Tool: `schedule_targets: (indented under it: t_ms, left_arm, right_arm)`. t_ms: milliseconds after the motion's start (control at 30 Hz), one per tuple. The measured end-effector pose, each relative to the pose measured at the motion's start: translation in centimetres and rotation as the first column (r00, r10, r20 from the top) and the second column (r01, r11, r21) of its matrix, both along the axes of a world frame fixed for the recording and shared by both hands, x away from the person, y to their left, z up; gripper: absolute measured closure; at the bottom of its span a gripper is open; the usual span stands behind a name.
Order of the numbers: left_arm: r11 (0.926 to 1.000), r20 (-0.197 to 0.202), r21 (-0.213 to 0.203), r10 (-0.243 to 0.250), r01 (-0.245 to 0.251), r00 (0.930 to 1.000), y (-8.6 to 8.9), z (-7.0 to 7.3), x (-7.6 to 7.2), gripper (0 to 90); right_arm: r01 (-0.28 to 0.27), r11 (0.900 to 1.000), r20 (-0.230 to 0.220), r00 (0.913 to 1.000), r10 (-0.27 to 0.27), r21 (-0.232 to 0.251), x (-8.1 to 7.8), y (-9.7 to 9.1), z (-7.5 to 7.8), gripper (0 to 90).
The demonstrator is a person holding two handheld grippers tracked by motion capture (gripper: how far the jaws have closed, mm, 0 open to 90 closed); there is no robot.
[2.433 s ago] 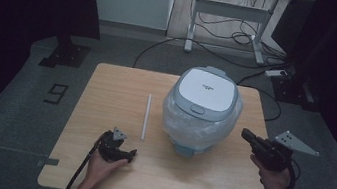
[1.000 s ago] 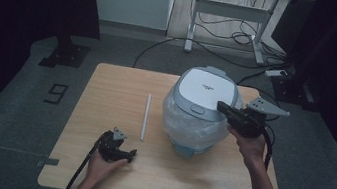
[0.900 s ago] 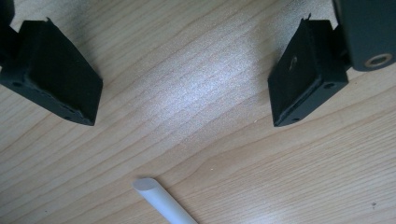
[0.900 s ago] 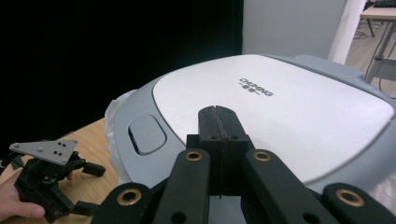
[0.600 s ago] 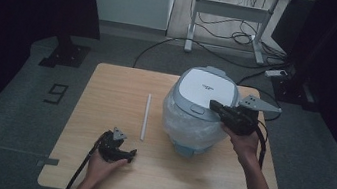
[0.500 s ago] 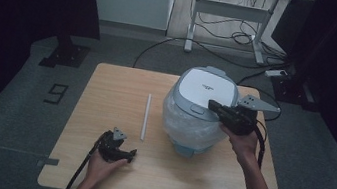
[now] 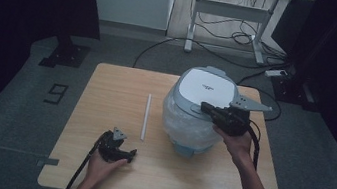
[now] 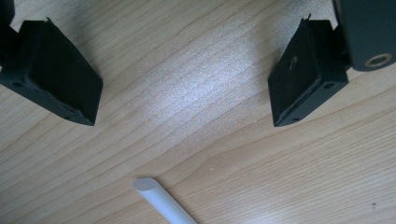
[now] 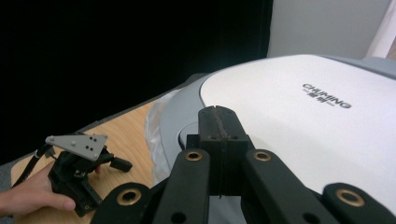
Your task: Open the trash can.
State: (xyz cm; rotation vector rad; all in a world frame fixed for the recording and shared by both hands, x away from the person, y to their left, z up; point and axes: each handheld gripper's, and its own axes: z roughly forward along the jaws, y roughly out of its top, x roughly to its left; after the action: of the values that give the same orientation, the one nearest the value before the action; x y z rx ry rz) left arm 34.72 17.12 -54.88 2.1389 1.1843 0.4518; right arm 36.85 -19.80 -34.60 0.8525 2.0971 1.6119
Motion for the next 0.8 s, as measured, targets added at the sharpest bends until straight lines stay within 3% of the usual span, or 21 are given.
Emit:
schedule_targets:
  t_ms: [400, 800]
  left_arm:
    - [1.0, 0.0, 0.0, 0.0, 0.0, 1.0, 0.0, 0.0, 0.0, 9.4]
    - [1.0, 0.001, -0.001, 0.0, 0.0, 1.0, 0.02, 0.0, -0.05, 9.6]
  right_arm:
    - [-0.019, 0.9997, -0.029, 0.9994, 0.02, 0.015, 0.11, -0.06, -0.16, 90.0]
    - [-0.002, 1.0, -0.021, 0.9998, 0.002, 0.001, -0.26, 0.1, -0.2, 90.0]
